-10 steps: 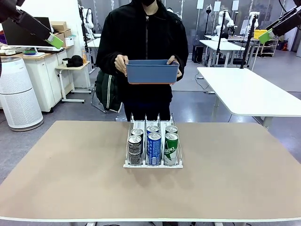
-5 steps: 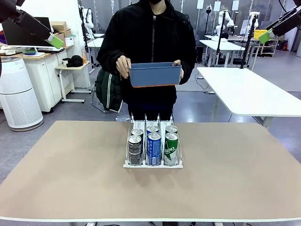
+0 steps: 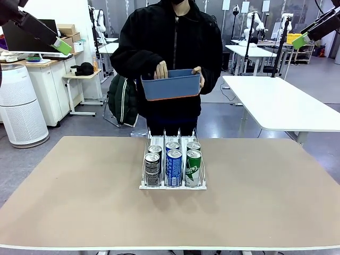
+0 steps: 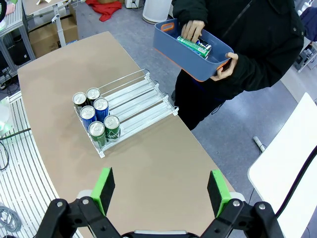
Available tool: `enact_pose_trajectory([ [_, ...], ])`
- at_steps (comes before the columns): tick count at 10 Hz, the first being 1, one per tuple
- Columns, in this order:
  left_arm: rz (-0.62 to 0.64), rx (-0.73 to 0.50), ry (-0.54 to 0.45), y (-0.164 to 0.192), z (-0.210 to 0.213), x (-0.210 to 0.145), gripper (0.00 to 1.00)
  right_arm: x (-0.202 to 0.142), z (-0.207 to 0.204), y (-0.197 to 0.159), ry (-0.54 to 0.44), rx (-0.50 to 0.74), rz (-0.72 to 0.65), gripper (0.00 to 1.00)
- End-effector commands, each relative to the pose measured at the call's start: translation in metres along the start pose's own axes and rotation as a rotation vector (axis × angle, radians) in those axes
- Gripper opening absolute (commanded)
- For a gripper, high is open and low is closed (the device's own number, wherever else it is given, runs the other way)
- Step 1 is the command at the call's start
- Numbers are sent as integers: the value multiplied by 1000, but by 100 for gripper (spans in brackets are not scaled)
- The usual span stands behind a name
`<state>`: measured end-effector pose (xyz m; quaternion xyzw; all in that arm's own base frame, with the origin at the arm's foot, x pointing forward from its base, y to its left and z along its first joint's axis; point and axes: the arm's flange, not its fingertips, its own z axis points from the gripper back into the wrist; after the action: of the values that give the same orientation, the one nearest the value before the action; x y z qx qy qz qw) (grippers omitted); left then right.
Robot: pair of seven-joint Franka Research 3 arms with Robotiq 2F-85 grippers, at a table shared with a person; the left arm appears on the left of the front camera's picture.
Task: Fill the beverage cans into the dispenser.
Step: Pick up the Pepsi coke handed by the human.
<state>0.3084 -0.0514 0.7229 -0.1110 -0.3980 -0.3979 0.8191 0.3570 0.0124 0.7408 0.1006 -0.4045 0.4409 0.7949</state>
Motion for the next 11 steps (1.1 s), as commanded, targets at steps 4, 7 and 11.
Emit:
enact_pose_trajectory([
  [4,8,-2,3,1,-1,-1,100,0,0,0,-1,0,-1,100],
  [7,8,-2,3,1,-1,-1,100,0,0,0,-1,0,-1,100],
  [11,8,-2,3,1,-1,-1,100,0,0,0,-1,0,-1,100],
])
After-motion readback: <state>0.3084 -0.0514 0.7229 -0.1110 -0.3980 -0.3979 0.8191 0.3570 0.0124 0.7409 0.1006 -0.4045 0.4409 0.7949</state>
